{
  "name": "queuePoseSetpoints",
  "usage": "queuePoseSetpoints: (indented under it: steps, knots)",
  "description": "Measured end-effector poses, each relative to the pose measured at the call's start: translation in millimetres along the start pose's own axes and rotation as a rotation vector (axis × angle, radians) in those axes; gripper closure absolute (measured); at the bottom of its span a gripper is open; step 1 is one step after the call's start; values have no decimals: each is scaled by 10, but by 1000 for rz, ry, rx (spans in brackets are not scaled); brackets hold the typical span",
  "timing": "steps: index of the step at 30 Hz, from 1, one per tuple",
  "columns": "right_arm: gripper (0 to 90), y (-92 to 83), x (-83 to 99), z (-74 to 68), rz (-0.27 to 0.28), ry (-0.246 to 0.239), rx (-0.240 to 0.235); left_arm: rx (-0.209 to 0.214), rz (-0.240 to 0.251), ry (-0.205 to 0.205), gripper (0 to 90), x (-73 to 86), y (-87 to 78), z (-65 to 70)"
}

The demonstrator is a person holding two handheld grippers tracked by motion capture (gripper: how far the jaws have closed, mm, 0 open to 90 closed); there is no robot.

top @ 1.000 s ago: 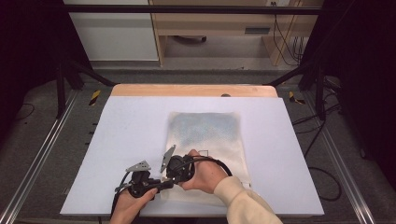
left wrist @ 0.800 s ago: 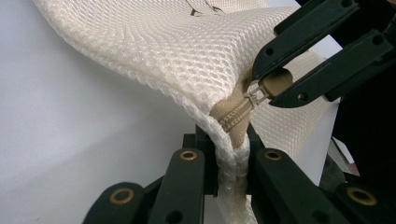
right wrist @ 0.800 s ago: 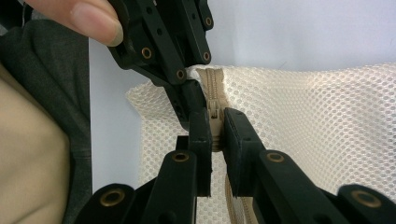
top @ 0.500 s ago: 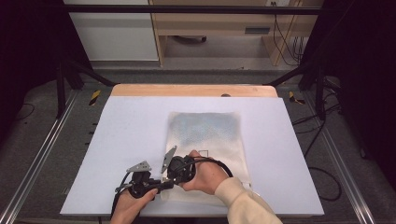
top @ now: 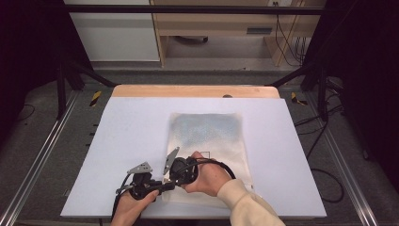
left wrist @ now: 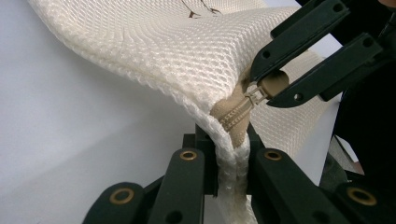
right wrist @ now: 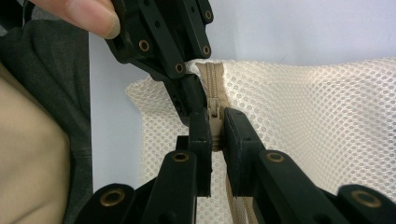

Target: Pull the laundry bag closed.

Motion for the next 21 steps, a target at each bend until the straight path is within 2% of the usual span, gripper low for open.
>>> queuePoseSetpoints:
  steps: [21]
  knots:
    - [822,-10,102,29,-25,12,8,9,2,-1,842,-6,-11,9]
Point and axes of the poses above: each handheld gripper's, and its own axes: y roughly forward along the jaws, x roughly out of its underside, z roughly to its right, the point moved 2 cm from there along y, roughly forward along the jaws, and after that the axes turned 3 degrees about z, right-handed, at the moved point
